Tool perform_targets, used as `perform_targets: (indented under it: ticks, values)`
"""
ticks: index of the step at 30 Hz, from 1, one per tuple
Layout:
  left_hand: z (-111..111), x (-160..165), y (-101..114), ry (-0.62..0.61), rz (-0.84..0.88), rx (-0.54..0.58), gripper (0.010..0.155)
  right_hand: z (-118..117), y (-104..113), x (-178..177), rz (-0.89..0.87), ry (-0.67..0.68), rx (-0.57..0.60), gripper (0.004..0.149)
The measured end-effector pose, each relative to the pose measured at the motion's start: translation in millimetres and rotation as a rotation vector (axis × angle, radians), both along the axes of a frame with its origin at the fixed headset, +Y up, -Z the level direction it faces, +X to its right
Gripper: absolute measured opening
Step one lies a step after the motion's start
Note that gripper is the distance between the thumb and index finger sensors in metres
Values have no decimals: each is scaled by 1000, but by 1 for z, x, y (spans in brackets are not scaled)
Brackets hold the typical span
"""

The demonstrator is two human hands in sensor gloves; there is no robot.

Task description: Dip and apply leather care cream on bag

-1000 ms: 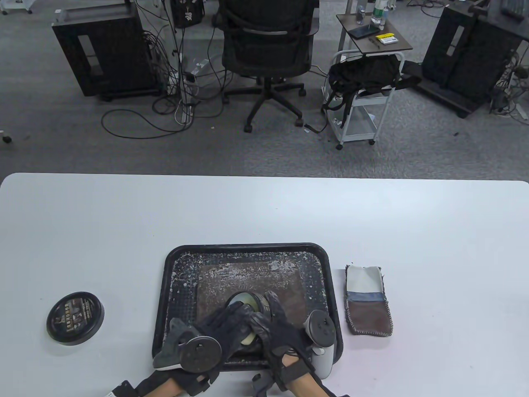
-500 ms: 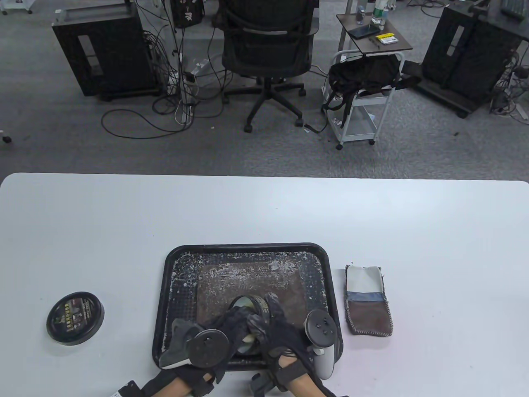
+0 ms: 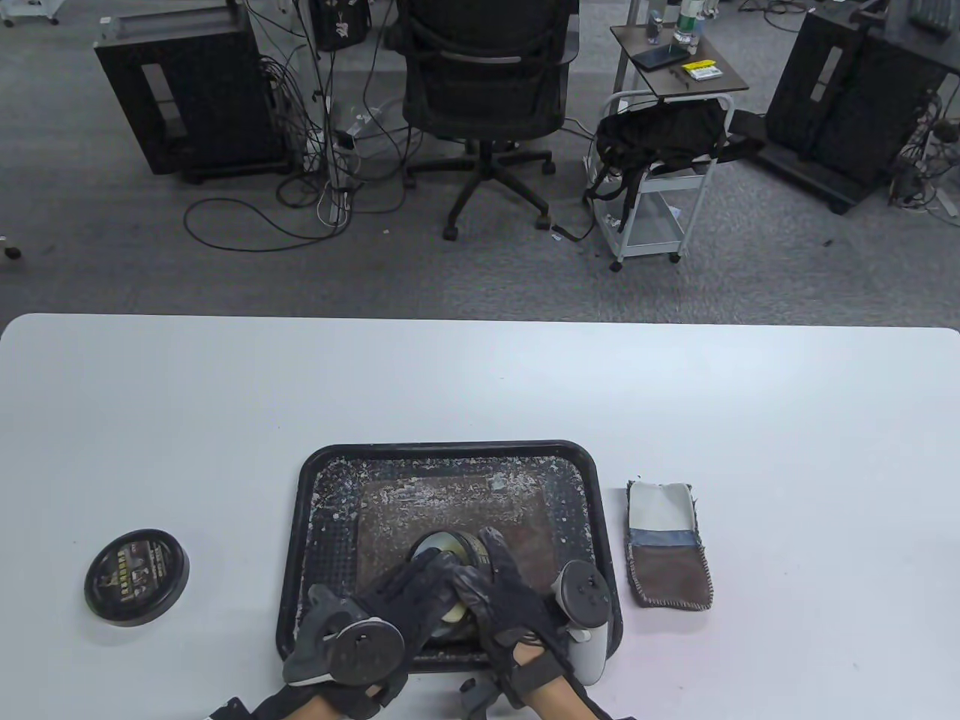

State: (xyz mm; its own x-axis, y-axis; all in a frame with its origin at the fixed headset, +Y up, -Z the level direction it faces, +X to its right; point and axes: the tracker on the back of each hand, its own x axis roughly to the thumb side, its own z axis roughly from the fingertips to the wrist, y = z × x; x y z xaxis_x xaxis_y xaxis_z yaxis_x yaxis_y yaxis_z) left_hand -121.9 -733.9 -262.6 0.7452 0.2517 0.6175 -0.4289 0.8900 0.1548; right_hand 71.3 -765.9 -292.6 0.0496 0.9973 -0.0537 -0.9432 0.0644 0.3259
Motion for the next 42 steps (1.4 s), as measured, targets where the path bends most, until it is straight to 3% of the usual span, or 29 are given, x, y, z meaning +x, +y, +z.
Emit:
perform_targets:
  ticks: [5, 9, 14, 21, 31, 36, 42]
  values:
    - [-5, 9, -2, 40, -102, -129, 57, 1, -1, 4, 110, -49, -15, 89]
    - [-8, 6, -4, -30, -101, -193, 57, -1, 2, 9, 122, -63, -16, 89]
    - [1, 7, -4, -50, -96, -118, 56, -2, 2, 10, 119, -49, -13, 88]
    - [4, 2, 1, -21, 45, -15, 53, 0, -2, 4, 2, 6, -45, 89]
    - [-3, 12, 0, 30, -103, -102, 57, 1, -1, 4, 74, -55, -27, 88]
    - [-4, 6, 0, -22, -114, -143, 55, 0, 2, 7, 97, -65, -13, 87]
    - [5, 4, 5, -65, -106, -64, 54, -1, 5, 12, 76, -70, 3, 87]
